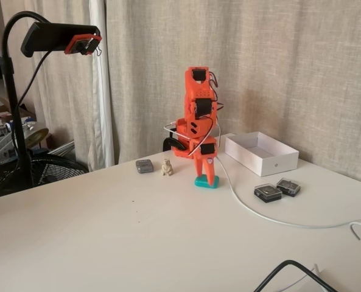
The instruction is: Grasp the green cube and put it in the bin.
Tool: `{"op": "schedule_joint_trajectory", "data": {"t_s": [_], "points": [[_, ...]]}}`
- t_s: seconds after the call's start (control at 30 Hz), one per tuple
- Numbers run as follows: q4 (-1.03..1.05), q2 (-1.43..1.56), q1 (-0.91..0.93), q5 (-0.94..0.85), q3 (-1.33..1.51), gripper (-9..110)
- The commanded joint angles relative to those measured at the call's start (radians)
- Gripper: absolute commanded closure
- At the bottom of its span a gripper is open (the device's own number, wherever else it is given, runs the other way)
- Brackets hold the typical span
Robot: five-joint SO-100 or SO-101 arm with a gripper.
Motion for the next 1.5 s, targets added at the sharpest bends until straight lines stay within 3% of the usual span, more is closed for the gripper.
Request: {"op": "schedule_joint_trajectory", "data": {"t_s": [0.0, 0.3, 0.87, 1.47], "points": [[0.081, 0.103, 0.017, -0.020, 0.028, 67], [0.258, 0.236, 0.035, 0.002, -0.051, 66], [-0.005, 0.170, 0.020, 0.006, 0.103, 68], [-0.095, 0.072, 0.029, -0.011, 0.147, 69]]}}
